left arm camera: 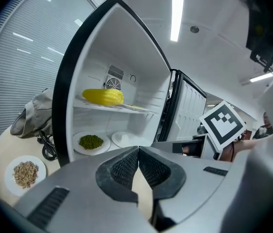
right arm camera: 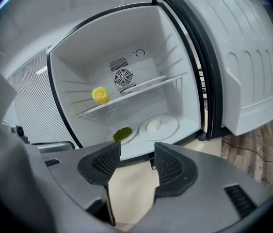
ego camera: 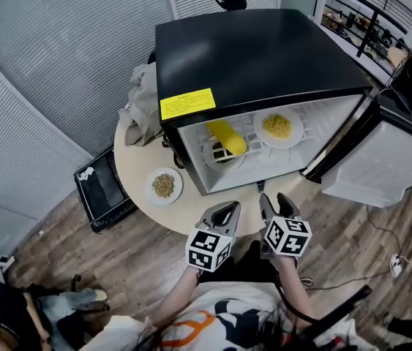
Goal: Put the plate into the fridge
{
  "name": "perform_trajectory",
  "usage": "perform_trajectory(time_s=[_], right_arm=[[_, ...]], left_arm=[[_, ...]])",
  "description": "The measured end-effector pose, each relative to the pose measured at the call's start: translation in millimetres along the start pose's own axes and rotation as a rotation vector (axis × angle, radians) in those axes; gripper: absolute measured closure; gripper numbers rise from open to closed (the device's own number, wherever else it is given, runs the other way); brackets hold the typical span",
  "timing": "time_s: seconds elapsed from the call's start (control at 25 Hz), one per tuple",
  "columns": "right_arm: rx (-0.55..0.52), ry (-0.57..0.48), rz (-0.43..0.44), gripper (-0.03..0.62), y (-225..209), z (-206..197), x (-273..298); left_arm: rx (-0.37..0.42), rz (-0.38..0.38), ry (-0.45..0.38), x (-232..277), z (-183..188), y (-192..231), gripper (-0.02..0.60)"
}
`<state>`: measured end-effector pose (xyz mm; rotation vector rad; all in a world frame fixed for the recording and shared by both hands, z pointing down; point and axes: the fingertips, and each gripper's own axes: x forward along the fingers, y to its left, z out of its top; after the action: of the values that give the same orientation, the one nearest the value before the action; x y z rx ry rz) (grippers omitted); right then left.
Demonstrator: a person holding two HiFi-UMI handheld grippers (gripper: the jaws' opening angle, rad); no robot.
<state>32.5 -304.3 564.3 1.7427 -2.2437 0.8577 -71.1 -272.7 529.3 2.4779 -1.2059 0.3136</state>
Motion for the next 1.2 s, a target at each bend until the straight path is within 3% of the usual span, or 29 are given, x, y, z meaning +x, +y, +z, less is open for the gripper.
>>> perform_trajectory(time_s=[0.52,0.92,1.2], right_arm=[[0.016,0.062,-0.06,0.404,14.2,-54.8,-43.5],[0.005,0.093,-0.037,0.447,10.6,-75.1,-68.7],[-0.01,0.099,0.016,0.479,0.3,-85.3,-102.0]], left_arm=[[-0.029,-0.094,0.013,-22.7,-25.4,-21.0,0.571],[-0.074,-0.061,0.008,-30.2,-37.0,-33.0,0.571],[-0.062,-0.016,-0.008,-45.6,-41.4,-69.3,0.571]])
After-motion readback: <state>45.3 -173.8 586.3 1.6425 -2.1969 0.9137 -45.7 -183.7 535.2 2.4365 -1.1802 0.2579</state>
